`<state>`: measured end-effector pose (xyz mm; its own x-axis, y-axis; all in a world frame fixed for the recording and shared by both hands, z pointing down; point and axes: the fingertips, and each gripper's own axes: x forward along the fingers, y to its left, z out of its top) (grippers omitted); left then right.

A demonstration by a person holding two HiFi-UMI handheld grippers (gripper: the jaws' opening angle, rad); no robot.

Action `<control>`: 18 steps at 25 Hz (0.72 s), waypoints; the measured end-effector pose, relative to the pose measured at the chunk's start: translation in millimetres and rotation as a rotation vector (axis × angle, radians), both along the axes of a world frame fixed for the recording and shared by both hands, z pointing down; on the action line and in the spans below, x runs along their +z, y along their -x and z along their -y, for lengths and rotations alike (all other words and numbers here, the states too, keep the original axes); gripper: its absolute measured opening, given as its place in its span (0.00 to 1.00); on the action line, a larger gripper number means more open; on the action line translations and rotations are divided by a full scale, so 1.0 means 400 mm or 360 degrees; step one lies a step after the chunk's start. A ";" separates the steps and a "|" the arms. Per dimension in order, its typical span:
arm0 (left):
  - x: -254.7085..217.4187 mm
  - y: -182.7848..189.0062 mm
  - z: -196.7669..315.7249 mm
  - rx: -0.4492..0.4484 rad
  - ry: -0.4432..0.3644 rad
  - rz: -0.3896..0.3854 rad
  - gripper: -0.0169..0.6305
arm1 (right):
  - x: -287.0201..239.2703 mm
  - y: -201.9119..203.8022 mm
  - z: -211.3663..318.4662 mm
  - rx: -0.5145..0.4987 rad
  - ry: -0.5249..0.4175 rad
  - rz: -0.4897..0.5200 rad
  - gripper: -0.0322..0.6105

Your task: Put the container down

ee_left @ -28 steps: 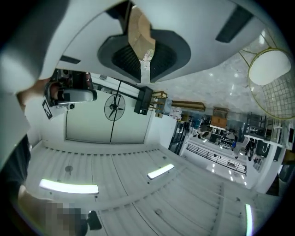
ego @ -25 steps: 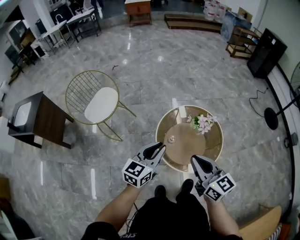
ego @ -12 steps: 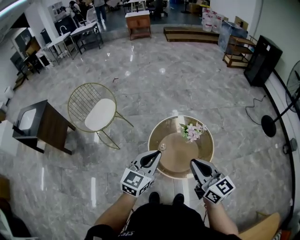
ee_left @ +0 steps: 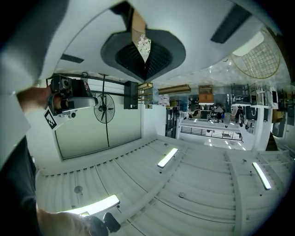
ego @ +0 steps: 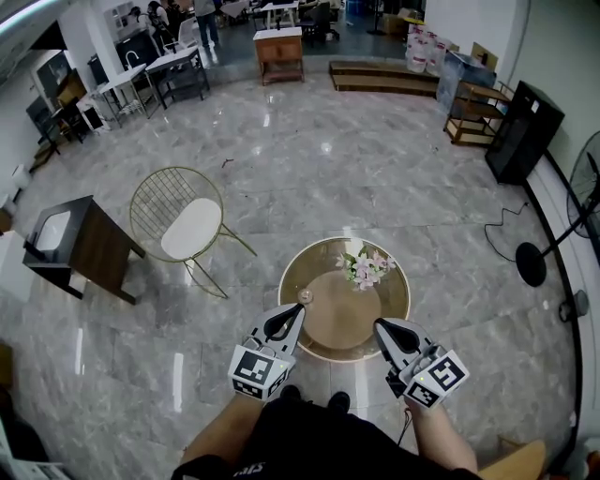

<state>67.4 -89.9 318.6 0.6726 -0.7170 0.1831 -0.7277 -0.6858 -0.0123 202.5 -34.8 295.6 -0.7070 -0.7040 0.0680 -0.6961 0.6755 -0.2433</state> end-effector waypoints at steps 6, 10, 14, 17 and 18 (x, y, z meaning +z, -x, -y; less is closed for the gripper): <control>-0.067 -0.006 0.053 0.0072 -0.0011 -0.0095 0.05 | -0.003 -0.024 0.018 0.0116 -0.0020 0.0019 0.07; -0.091 0.027 0.084 0.0051 -0.0025 -0.0036 0.05 | -0.020 0.004 0.034 0.0121 -0.0044 -0.0012 0.07; -0.082 0.053 0.100 0.0031 -0.0038 0.0012 0.05 | -0.016 0.039 0.049 0.0113 -0.0059 -0.0027 0.07; -0.080 0.056 0.101 0.0026 -0.0021 -0.0007 0.05 | -0.018 0.050 0.046 0.0109 -0.0056 -0.0030 0.07; -0.080 0.055 0.099 0.0026 -0.0011 -0.0013 0.05 | -0.020 0.051 0.044 0.0110 -0.0055 -0.0032 0.07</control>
